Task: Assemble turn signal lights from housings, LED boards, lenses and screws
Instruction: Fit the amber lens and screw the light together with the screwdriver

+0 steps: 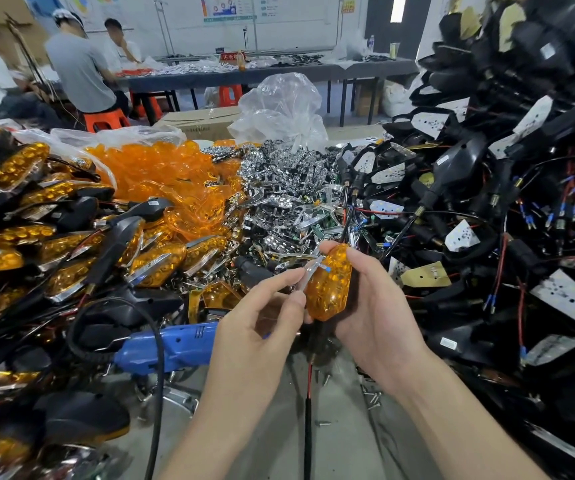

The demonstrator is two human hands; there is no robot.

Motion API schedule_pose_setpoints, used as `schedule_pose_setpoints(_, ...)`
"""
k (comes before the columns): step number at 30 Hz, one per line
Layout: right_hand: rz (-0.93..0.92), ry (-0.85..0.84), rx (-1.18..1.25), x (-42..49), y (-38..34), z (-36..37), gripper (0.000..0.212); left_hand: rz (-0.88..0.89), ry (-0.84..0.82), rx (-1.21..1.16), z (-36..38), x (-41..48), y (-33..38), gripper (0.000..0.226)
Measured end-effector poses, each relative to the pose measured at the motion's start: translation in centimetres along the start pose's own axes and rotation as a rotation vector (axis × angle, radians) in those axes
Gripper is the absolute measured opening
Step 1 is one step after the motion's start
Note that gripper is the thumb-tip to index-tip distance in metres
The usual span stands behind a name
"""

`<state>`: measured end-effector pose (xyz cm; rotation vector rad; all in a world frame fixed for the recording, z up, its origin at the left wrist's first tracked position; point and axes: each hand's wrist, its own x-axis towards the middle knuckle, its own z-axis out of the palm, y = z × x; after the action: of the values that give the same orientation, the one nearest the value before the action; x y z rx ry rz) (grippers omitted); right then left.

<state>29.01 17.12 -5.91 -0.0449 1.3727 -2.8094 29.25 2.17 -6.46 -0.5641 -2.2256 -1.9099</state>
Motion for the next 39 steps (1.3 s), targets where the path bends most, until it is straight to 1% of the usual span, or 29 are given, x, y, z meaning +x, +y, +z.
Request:
schedule_pose_setpoints(5, 0.000, -0.011, -0.010, -0.2, -0.1, 0.0, 0.031, 0.037, 0.025, 0.046, 0.0, 0.0, -0.3, 0.027)
schedule_pose_setpoints(8, 0.014, 0.003, -0.032, -0.3, -0.1, 0.2, 0.030, 0.124, 0.041, 0.168, -0.1, 0.0, -0.5, 0.023)
schedule_pose_setpoints(10, 0.024, 0.025, -0.022, -0.1, -0.1, 0.3, 0.035, 0.197, 0.036, 0.266, 0.0, -0.1, -0.6, 0.026)
schedule_pose_setpoints(12, 0.027, 0.044, -0.008, 0.0, 0.0, 0.3, 0.035, 0.233, 0.034, 0.317, 0.2, -0.2, -0.7, 0.028)
schedule_pose_setpoints(16, -0.003, 0.055, -0.026, 0.0, 0.2, 0.1, 0.031, 0.213, 0.030, 0.300, 0.2, -0.3, -1.0, 0.027)
schedule_pose_setpoints(19, -0.041, 0.073, -0.082, -0.1, 0.1, 0.2, 0.040, 0.185, 0.004, 0.253, 0.2, -0.4, -1.0, 0.028)
schedule_pose_setpoints(21, -0.053, 0.105, -0.096, 0.0, 0.0, 0.5, 0.036, 0.163, -0.020, 0.232, 0.4, -0.6, -1.0, 0.030)
schedule_pose_setpoints(24, -0.053, 0.126, -0.052, 0.0, 0.1, 0.5, 0.039, 0.160, -0.051, 0.227, 0.6, -0.7, -1.1, 0.030)
schedule_pose_setpoints(25, -0.047, 0.115, -0.036, -0.1, 0.1, 0.4, 0.036, 0.166, -0.062, 0.226, 0.6, -0.8, -1.1, 0.029)
schedule_pose_setpoints(28, -0.027, 0.084, -0.015, -0.2, -0.1, 0.3, 0.016, 0.174, -0.103, 0.208, 0.6, -1.0, -0.8, 0.027)
schedule_pose_setpoints(30, -0.011, 0.110, -0.041, -0.2, -0.2, 0.1, 0.013, 0.185, -0.111, 0.215, 0.5, -1.1, -0.6, 0.028)
schedule_pose_setpoints(35, 0.002, 0.145, -0.048, -0.3, -0.4, 0.1, 0.017, 0.185, -0.173, 0.195, 0.8, -1.2, -0.7, 0.030)
schedule_pose_setpoints(39, 0.020, 0.132, 0.024, -0.4, -0.4, 0.3, 0.030, 0.188, -0.193, 0.199, 0.8, -1.0, -0.9, 0.034)
